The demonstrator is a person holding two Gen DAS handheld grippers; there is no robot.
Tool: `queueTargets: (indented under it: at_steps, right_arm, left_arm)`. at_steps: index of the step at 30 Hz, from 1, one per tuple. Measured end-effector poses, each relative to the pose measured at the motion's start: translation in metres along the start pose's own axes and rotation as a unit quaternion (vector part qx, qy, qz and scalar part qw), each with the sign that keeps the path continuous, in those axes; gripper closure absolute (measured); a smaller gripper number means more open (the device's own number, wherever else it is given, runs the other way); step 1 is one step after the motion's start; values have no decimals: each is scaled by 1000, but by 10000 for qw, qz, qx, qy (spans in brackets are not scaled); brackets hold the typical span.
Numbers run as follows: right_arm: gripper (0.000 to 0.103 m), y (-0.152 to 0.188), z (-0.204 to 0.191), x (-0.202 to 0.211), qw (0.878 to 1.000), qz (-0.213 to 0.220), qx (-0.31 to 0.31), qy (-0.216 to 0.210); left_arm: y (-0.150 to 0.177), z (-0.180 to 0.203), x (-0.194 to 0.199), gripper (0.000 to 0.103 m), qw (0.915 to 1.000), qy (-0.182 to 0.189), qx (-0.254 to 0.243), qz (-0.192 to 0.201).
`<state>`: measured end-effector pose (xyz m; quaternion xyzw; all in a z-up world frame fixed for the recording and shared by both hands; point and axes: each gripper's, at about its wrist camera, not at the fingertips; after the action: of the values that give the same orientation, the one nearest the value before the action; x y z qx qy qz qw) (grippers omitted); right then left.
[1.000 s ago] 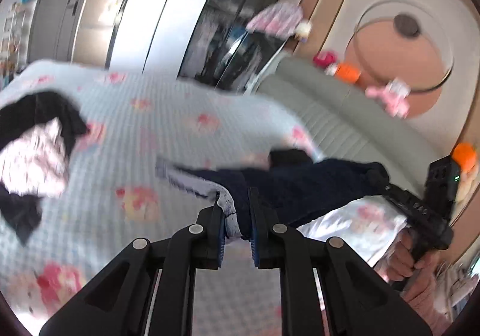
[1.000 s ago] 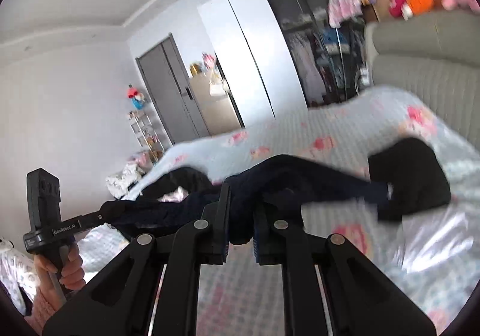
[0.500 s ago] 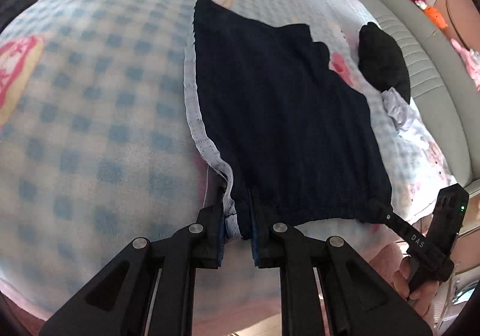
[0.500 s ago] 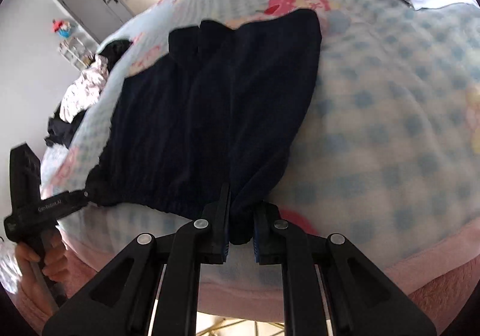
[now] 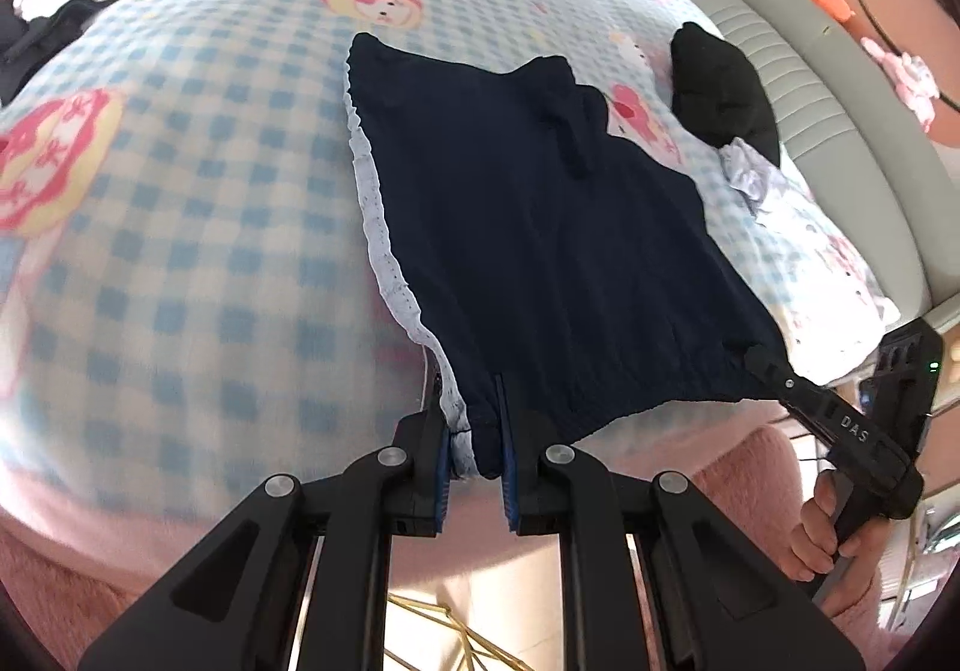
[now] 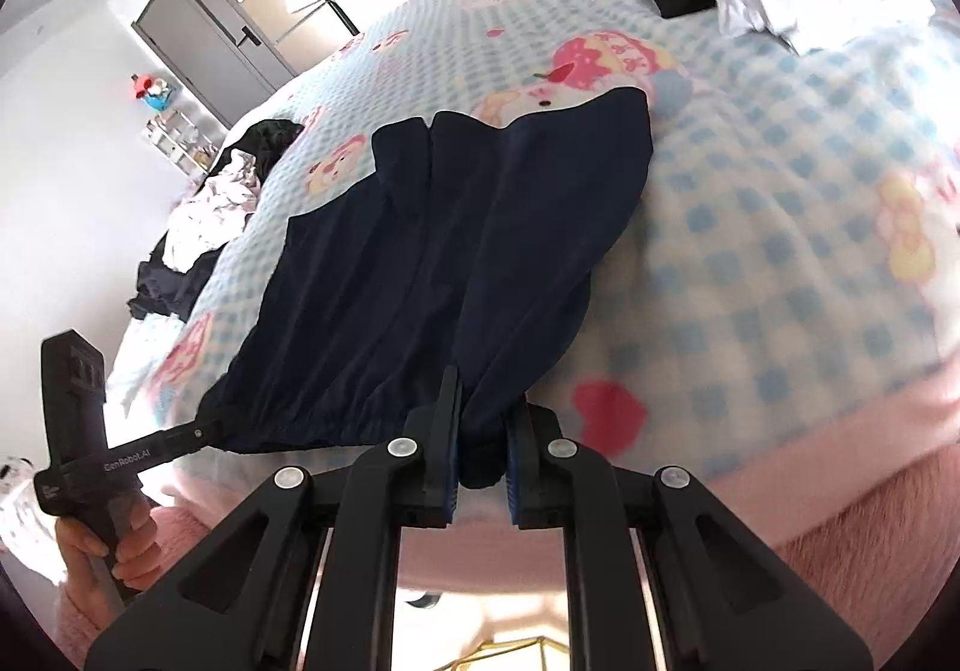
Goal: Fold clothes
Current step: 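Lower the pants flat onto the bed with both grippers holding the waistband, then open both grippers to release the waistband and press the pants flat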
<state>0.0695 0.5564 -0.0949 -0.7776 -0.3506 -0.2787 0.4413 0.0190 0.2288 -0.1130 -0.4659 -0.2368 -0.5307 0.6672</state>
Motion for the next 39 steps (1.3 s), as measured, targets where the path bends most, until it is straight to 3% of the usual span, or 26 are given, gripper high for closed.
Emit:
queueTargets:
  at_steps: [5, 7, 8, 10, 12, 13, 19, 21, 25, 30, 34, 35, 36, 39]
  right_arm:
    - [90, 17, 0, -1, 9999, -86, 79, 88]
    - [87, 21, 1, -25, 9976, -408, 297, 472]
    - [87, 22, 3, -32, 9965, -519, 329, 574]
    - [85, 23, 7, -30, 9962, -574, 279, 594]
    - [79, 21, 10, -11, 9979, -391, 169, 480]
    - [79, 21, 10, 3, 9982, -235, 158, 532]
    - [78, -9, -12, 26, 9939, 101, 769, 780]
    - [78, -23, -26, 16, 9911, -37, 1043, 828]
    - [78, -46, -48, -8, 9921, -372, 1126, 399]
    - [78, -71, -85, -56, 9772, -400, 1891, 875]
    - [78, -97, -102, -101, 9733, -434, 2090, 844]
    - [78, -103, -105, -112, 9724, -419, 2131, 847]
    - [78, -109, -108, -124, 9716, -414, 2168, 858]
    - [78, -125, -113, -157, 9716, -473, 2147, 879]
  left_arm:
    - [18, -5, -7, 86, 9999, -94, -54, 19]
    - [20, -15, -25, 73, 9992, -228, 26, -340]
    - [20, -19, -30, 73, 9984, -265, 48, -489]
    - [21, -19, -18, 69, 9992, -204, -108, -316]
    - [15, -22, 0, 55, 9993, -298, -220, -56]
    - [11, -25, 8, 55, 9990, -362, -256, 62]
    - [-51, -53, 12, 55, 9988, -313, -16, 386]
    - [-77, -54, -1, 55, 9985, -344, -24, 427]
    - [-121, -54, -31, 55, 9983, -408, -64, 407]
    - [-159, -54, -68, 57, 9984, -370, -163, 399]
    - [-172, -64, -88, 59, 9992, -224, -7, 322]
    - [-173, -64, -90, 88, 9992, -187, -36, 347]
    - [-173, -63, -91, 97, 9991, -154, -98, 396]
    - [-171, -63, -87, 97, 9983, -195, -163, 531]
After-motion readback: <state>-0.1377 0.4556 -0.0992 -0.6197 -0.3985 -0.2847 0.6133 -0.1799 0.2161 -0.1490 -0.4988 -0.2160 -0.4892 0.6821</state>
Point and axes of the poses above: each gripper's, at about its wrist camera, not at the fingertips, and x roughly against the way its jaws point, z to its right, y to its underside, and after that the axes turned 1 degree about -z, right-handed
